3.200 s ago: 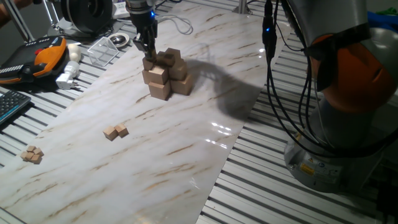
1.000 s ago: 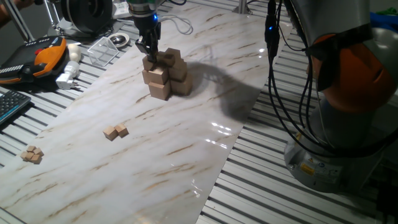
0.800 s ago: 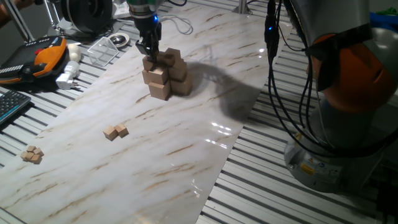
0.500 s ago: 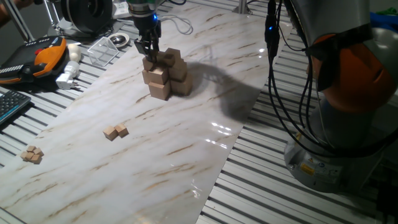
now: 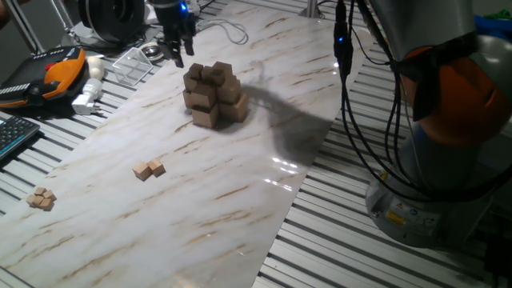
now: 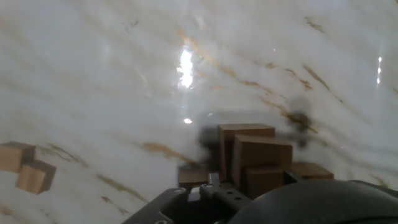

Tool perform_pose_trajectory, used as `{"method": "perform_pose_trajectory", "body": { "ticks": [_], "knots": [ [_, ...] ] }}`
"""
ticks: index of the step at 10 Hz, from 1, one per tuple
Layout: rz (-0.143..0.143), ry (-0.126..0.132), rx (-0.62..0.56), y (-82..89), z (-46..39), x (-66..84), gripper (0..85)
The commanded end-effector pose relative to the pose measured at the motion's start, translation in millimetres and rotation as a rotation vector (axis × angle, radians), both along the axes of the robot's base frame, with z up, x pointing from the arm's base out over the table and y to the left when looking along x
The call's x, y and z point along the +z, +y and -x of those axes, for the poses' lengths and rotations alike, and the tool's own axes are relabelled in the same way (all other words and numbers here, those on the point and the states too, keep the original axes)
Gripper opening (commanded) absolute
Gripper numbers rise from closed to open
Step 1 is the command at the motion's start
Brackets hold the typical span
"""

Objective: Stack the blocks into a cross shape

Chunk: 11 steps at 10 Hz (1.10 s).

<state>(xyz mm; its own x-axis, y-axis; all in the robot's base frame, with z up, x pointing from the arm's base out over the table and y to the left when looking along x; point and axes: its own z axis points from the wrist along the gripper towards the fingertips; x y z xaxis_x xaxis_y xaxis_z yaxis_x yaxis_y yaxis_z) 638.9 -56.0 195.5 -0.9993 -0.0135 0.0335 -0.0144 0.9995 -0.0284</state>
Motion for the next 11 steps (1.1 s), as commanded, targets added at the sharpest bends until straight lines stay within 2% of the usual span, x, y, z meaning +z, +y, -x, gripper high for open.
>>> {"method": "perform_pose_trajectory", "body": {
  "ticks": [1,4,6,8,11],
  "knots": [
    [-0.015,0.003,-0.031,16.4,1.8,2.9,51.0],
    [-0.017,-0.008,-0.132,58.2,14.3,-2.9,51.0],
    [-0.033,0.003,-0.181,73.3,21.2,-11.7,51.0],
    [-0.039,0.011,-0.236,79.8,21.4,-20.9,51.0],
    [-0.072,0.046,-0.292,81.7,13.7,-30.0,51.0]
  ]
}}
